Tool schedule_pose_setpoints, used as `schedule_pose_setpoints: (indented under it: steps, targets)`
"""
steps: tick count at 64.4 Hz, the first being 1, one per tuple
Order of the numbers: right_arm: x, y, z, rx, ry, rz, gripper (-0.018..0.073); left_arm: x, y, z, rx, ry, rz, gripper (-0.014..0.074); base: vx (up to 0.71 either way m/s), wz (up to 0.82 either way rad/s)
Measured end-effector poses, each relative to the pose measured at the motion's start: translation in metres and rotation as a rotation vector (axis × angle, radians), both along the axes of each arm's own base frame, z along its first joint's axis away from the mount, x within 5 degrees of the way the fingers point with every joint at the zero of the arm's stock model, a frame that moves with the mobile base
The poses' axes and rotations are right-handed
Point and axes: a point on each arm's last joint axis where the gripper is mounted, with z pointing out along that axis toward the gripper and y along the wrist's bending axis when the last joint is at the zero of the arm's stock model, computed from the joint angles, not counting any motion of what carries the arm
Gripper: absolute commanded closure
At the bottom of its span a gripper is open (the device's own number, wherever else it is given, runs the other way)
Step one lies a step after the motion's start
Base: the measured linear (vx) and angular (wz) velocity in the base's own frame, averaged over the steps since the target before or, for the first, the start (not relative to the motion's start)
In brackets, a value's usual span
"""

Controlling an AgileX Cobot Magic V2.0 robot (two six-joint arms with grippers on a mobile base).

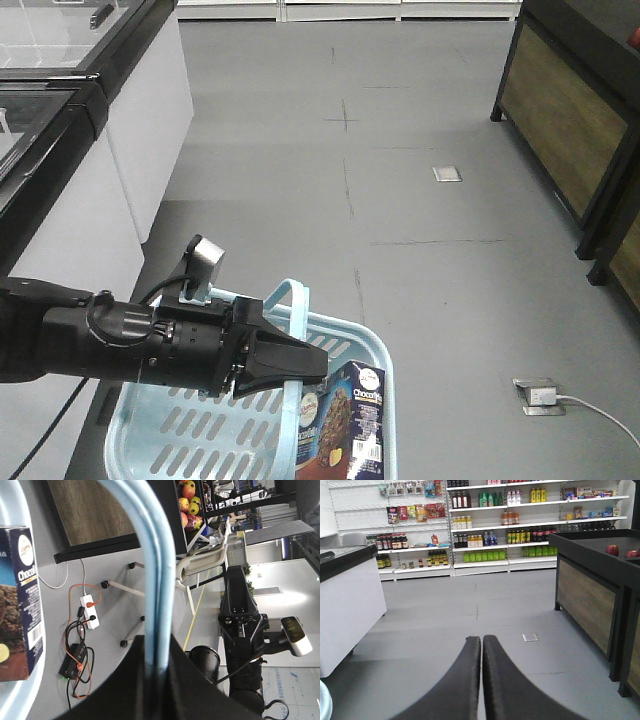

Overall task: Left arm holds basket, right arm returns cookies
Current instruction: 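Lower the held basket in front of the robot with the left gripper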

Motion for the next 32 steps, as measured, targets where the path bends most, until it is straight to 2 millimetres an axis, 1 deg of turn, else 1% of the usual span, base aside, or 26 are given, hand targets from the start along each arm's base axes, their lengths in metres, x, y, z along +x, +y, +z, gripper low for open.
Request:
schedule_pose_setpoints:
  steps: [32]
  targets:
    - [0.0,0.0,0.0,0.0,0.0,0.0,0.0568,0.0,0.0,0.0,0.0,0.0,0.0,0.0603,0.0,0.0]
